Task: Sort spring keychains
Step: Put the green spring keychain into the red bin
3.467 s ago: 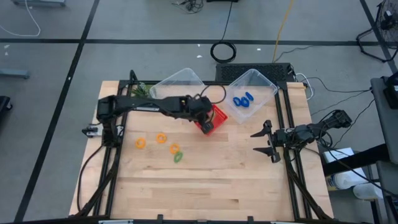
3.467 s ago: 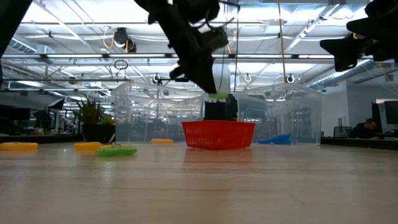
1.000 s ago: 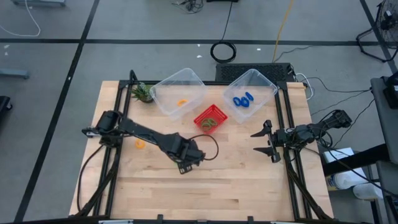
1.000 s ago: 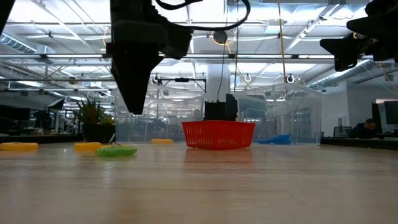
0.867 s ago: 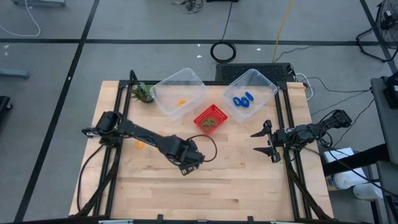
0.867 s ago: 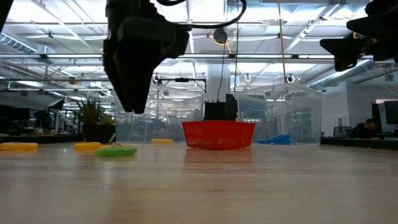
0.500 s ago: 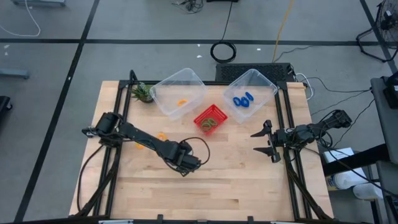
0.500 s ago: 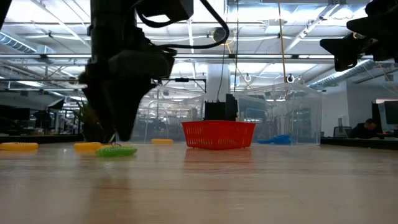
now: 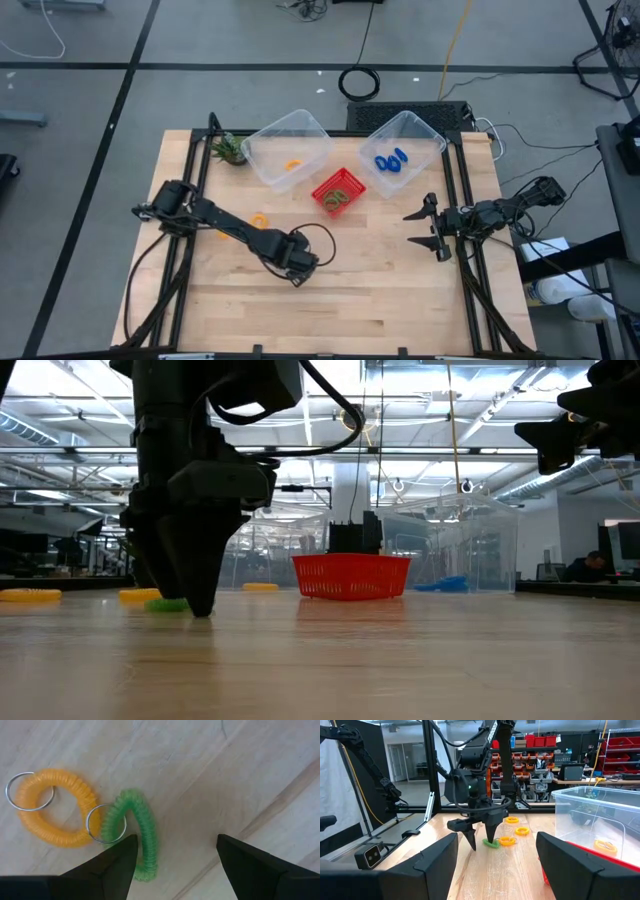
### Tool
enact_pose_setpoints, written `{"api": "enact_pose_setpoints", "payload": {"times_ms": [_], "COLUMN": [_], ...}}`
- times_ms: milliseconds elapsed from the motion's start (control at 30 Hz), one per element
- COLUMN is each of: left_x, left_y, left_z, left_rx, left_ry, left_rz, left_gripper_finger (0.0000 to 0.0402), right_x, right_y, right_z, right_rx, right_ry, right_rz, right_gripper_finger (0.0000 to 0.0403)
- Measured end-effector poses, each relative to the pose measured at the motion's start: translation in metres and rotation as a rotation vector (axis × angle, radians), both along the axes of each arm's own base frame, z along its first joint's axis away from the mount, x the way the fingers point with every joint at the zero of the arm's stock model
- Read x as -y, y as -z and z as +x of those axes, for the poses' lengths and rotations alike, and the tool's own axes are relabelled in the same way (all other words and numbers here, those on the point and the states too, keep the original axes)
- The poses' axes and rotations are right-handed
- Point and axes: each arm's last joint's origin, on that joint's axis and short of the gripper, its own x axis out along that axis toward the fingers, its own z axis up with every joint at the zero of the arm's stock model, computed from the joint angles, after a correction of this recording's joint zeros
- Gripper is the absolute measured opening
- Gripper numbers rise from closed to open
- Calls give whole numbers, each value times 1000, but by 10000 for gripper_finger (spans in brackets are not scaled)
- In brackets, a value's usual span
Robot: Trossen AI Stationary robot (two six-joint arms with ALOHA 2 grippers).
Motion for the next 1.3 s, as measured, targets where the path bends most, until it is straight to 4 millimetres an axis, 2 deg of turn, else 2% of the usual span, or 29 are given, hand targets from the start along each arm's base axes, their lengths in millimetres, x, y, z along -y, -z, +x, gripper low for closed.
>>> {"api": "enact_pose_setpoints", "payload": {"times_ms": [133, 267, 700, 900, 1067, 1300], "left_x": [0, -1, -2, -5, -9, -17], "left_y": [1, 1, 2, -9, -35, -59], "left_z": [-1, -1, 0, -2, -5, -18], "left_rx": [3, 0, -5, 23, 103, 97], "left_ry": [-2, -6, 15, 29, 54, 85], "left_rz": [-7, -8, -19, -25, -23, -5], "left_gripper_finger": [273, 234, 21, 21, 8, 7], "right_x": [0, 0, 0, 0, 0, 0], "right_y": [0, 0, 0, 0, 0, 0], "right_z": [0, 0, 0, 0, 0, 0], "right_rx": [0, 0, 0, 0, 0, 0], "right_ry": [0, 0, 0, 0, 0, 0], "right_rz": [0, 0, 0, 0, 0, 0], "right_gripper_finger": [256, 256, 256, 256, 256, 256]}}
